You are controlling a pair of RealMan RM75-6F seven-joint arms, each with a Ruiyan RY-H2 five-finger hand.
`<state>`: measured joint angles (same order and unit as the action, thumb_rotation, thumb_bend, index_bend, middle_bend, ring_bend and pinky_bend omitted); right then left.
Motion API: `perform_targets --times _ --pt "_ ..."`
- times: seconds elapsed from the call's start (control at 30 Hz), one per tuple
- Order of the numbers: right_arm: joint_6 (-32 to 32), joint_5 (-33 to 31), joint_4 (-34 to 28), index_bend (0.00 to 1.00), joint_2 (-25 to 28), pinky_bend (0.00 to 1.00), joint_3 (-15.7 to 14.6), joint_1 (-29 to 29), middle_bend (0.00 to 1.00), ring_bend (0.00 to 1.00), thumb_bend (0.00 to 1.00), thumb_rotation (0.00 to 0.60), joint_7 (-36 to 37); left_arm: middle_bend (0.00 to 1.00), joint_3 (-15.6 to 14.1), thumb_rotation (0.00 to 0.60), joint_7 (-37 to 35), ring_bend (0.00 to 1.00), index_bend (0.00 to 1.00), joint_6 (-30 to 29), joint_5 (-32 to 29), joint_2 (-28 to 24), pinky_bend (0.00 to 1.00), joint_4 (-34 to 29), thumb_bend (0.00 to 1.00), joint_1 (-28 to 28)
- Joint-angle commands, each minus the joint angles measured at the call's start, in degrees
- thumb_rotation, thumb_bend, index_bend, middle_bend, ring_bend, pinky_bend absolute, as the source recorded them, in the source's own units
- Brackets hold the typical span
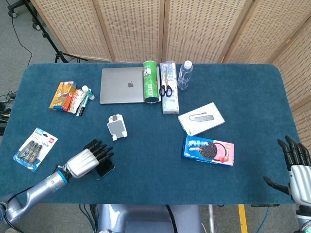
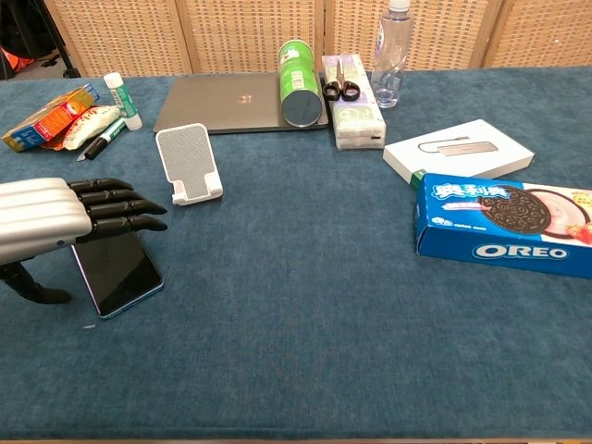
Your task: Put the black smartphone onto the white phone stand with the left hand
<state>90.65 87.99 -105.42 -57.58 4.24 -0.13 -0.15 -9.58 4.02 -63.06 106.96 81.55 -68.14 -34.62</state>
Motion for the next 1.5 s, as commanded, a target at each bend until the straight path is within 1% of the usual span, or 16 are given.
perform_targets --times 0.03,0.17,0.23,0.4,0.63,0.77,0.87,0.97,1.03,1.07,1.13,1.17,1.23,1.33,1.5 --pt "-0.1 -0.02 -0.04 0.0 -0.14 0.0 -0.03 0.05 0.0 0.0 0.0 0.6 -0.28 0.0 -0.28 0.6 -1.8 0.0 0.0 1.18 1.1 0.0 0.0 1.73 0.08 -2.0" --pt "-0.04 -0.39 0.0 0.0 -0.29 0.0 0.2 0.09 0.0 0.0 0.0 0.6 -0.55 0.0 -0.96 0.6 -5.1 0.0 0.0 2.05 1.69 0.04 0.02 2.45 0.1 -3.58" --pt "-0.14 -0.66 0.03 0.0 -0.31 0.0 0.31 0.14 0.0 0.0 0.0 0.6 -0.55 0.0 -1.54 0.6 -7.01 0.0 0.01 2.55 1.93 0.03 0.04 2.76 0.1 -4.22" --pt "-0.42 -0.94 0.14 0.0 -0.43 0.0 0.35 0.25 0.0 0.0 0.0 0.6 -0.89 0.0 -2.76 0.6 -10.71 0.0 0.07 1.81 3.37 0.9 0.11 4.74 0.12 -5.34" --pt "-0.28 -1.07 0.06 0.0 -0.59 0.0 0.4 0.19 0.0 0.0 0.0 0.6 -1.34 0.0 -4.38 0.6 -17.36 0.03 0.11 1.08 3.66 2.94 0.15 7.81 0.12 -5.87" --pt "-0.39 -0.99 0.01 0.0 -0.66 0.0 0.33 0.23 0.0 0.0 0.0 0.6 -1.5 0.01 -4.98 0.6 -19.97 0.05 0.14 0.35 3.57 3.61 0.16 9.3 0.13 -5.78" --pt "-0.55 -0.88 -0.04 0.0 -0.74 0.0 0.21 0.28 0.0 0.0 0.0 0.6 -1.75 0.07 -5.42 0.6 -21.22 0.09 0.18 -0.05 3.56 4.14 0.17 10.59 0.13 -5.74" --pt "-0.55 -0.83 -0.11 0.0 -0.81 0.0 0.17 0.27 0.0 0.0 0.0 0.6 -1.9 0.17 -5.46 0.6 -21.81 0.18 0.23 -0.85 3.39 4.9 0.21 11.78 0.14 -5.43" --pt "-0.55 -0.87 -0.14 0.0 -0.83 0.0 0.17 0.26 0.0 0.0 0.0 0.6 -1.91 0.27 -5.42 0.6 -22.14 0.24 0.29 -1.87 3.35 5.56 0.25 12.76 0.16 -5.05" --pt "-0.6 -0.89 -0.16 0.0 -0.84 0.0 0.17 0.28 0.0 0.0 0.0 0.6 -1.92 0.3 -5.49 0.6 -22.48 0.26 0.31 -2.4 3.35 5.93 0.27 13.32 0.17 -4.83" --pt "-0.7 -0.89 -0.17 0.0 -0.85 0.0 0.14 0.32 0.0 0.0 0.0 0.6 -1.96 0.38 -5.58 0.6 -22.83 0.33 0.38 -3.11 3.3 6.45 0.3 14.14 0.19 -4.48" --pt "-0.74 -0.88 -0.18 0.0 -0.84 0.0 0.12 0.33 0.0 0.0 0.0 0.6 -1.97 0.4 -5.63 0.6 -22.86 0.35 0.41 -3.32 3.3 6.62 0.31 14.44 0.2 -4.38" --pt "-0.77 -0.85 -0.2 0.0 -0.83 0.0 0.09 0.34 0.0 0.0 0.0 0.6 -1.97 0.46 -5.62 0.6 -22.67 0.4 0.5 -4.21 3.31 6.99 0.34 15.12 0.23 -4.04" --pt "-0.67 -0.83 -0.26 0.0 -0.78 0.0 0.11 0.29 0.0 0.0 0.0 0.6 -1.86 0.48 -5.35 0.6 -22.11 0.42 0.54 -6.18 3.4 7.48 0.36 16.28 0.24 -3.43" --pt "-0.65 -0.79 -0.31 0.0 -0.7 0.0 0.08 0.26 0.0 0.0 0.0 0.6 -1.73 0.48 -4.71 0.6 -21.24 0.42 0.55 -8.96 3.45 7.38 0.36 17.29 0.24 -3.06"
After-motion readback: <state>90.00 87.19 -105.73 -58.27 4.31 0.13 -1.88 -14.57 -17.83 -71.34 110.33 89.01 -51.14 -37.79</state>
